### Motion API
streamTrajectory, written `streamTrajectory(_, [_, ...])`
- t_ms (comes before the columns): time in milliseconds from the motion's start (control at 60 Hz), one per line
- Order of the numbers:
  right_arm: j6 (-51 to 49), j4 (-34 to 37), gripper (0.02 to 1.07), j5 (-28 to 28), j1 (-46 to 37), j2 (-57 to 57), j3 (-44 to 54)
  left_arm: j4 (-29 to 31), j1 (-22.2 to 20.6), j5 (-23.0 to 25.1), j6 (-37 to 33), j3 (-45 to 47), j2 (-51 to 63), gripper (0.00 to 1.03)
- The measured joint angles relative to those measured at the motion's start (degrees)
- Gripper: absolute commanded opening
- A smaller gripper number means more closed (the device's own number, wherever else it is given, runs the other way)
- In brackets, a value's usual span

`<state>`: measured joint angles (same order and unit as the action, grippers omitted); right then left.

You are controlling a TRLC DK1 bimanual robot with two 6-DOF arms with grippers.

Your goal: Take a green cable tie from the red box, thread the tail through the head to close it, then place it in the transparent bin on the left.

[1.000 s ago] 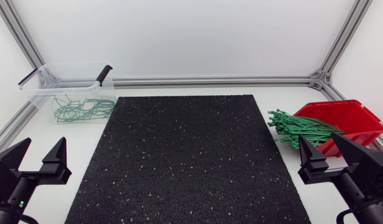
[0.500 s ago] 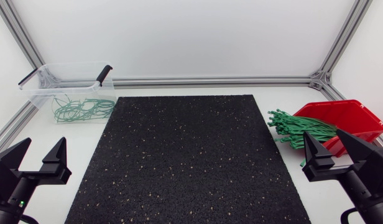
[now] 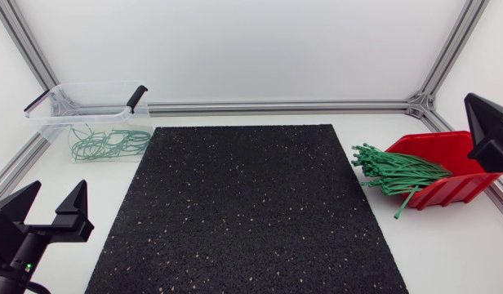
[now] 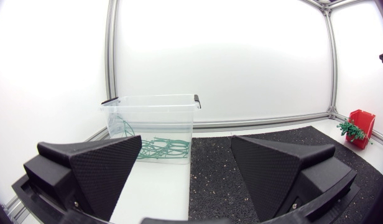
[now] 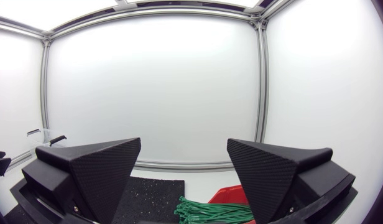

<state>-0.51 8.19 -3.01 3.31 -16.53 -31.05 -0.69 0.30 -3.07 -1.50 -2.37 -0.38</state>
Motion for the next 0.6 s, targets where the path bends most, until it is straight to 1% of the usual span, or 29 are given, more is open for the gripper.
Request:
streamTrajectory(150, [0.0, 7.2, 1.03, -0.4, -0.7, -10.2, -11.4, 0.0, 0.0, 0.0, 0.0, 0.0, 0.0, 1.00])
streamTrajectory(217, [0.0, 11.2, 1.03, 0.4, -1.2, -14.9, -16.3, 0.0, 0.0, 0.0, 0.0, 0.0, 0.0, 1.00])
streamTrajectory(267, [-0.3, 13.7, 1.03, 2.0, -1.8, -18.4, -19.4, 0.0, 0.0, 0.0, 0.0, 0.0, 0.0, 1.00])
streamTrajectory(367, [-3.5, 19.2, 1.00, 6.7, -4.2, -24.6, -24.3, 0.0, 0.0, 0.0, 0.0, 0.0, 0.0, 1.00])
streamTrajectory(500, [-11.9, 26.9, 1.00, 12.4, -7.6, -33.5, -30.5, 0.0, 0.0, 0.0, 0.0, 0.0, 0.0, 1.00])
streamTrajectory(600, [-17.5, 32.4, 1.00, 21.7, -12.2, -39.2, -33.7, 0.0, 0.0, 0.0, 0.0, 0.0, 0.0, 1.00])
